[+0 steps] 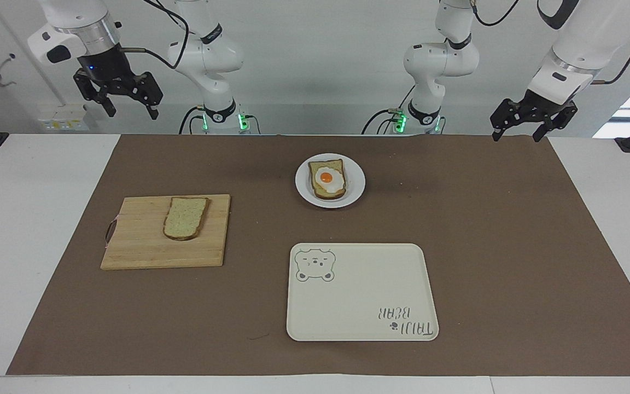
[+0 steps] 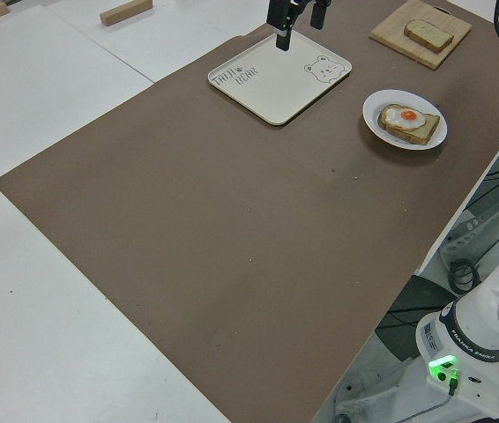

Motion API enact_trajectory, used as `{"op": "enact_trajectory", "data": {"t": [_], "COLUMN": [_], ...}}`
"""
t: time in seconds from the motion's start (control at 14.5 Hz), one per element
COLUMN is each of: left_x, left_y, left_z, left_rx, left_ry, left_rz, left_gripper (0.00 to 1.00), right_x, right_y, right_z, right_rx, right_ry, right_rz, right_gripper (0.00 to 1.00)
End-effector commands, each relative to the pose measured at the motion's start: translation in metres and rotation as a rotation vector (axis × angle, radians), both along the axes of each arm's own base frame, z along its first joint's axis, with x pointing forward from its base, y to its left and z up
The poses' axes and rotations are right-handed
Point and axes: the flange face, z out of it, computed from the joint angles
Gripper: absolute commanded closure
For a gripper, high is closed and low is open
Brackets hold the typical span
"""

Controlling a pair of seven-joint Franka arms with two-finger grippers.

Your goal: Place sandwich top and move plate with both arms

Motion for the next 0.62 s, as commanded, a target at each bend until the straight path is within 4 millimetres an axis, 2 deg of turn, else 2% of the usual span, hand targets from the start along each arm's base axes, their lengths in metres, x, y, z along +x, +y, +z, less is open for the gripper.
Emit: {"op": "enact_trajectory", "data": {"t": [0.0, 0.55], "left_x": [-0.0035, -0.0035], "left_y": [0.0029, 0.0029], "left_z": [0.0038, 0.0038], "left_rx": [0.010, 0.010], "left_ry": [0.004, 0.004], "left_rz": [-0.001, -0.001], "left_gripper": [0.00, 0.00], "right_x": [-0.0012, -0.0018], "right_y": [-0.0002, -0.0035], "right_z": [0.0027, 0.0023], "right_rx": [0.014, 0.013], "right_ry": [-0.013, -0.009], "right_rz": [0.010, 0.008], "right_gripper": [0.00, 0.00]}}
